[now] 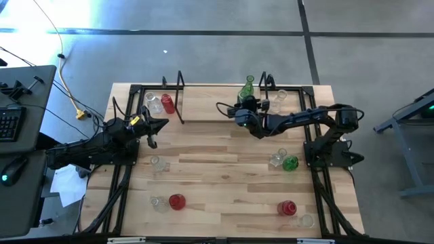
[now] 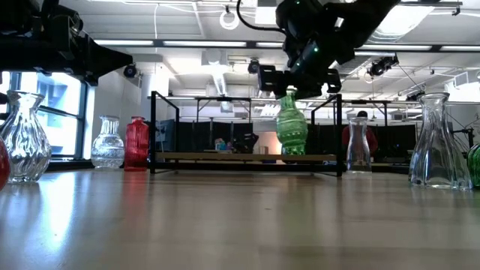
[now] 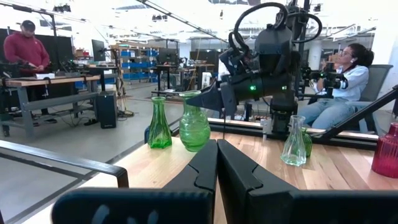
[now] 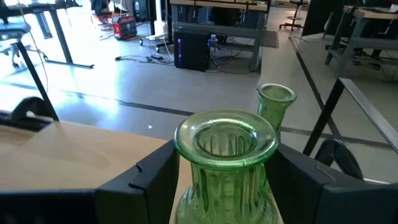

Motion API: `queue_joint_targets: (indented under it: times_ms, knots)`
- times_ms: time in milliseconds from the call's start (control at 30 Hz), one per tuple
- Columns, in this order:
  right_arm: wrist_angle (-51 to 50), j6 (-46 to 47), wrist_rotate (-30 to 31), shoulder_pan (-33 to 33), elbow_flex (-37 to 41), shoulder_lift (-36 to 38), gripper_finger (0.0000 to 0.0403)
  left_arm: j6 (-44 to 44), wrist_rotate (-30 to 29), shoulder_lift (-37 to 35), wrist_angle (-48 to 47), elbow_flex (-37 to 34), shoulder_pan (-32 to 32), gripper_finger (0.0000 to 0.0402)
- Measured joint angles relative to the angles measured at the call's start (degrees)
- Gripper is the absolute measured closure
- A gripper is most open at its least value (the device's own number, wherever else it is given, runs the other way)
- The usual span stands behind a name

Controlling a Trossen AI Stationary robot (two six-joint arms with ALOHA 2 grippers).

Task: Sort vases onto shelf
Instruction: Put the left green vase aligned with the other green vase on the shelf

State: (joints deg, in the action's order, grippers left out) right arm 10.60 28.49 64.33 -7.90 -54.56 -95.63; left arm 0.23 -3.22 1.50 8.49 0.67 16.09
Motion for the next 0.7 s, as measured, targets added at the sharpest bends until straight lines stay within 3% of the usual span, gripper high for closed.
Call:
queue_joint_targets:
  times_ms: [333,500,700]
  knots:
    - [0.0,2.5,-4.2,-0.1,0.0,0.0,0.0195,0.0,0.0,0.0,0.6,0.0,0.0,0.0399]
    - [0.4,-1.6,-10.8,-1.2,0.0,0.0,0.0195,0.3,0.0,0.0,1.7,0.0,0.0,0.0399]
    - [0.6,-4.9,-13.9,-3.1,0.0,0.0,0.0195,0.4,0.0,0.0,2.2,0.0,0.0,0.0399]
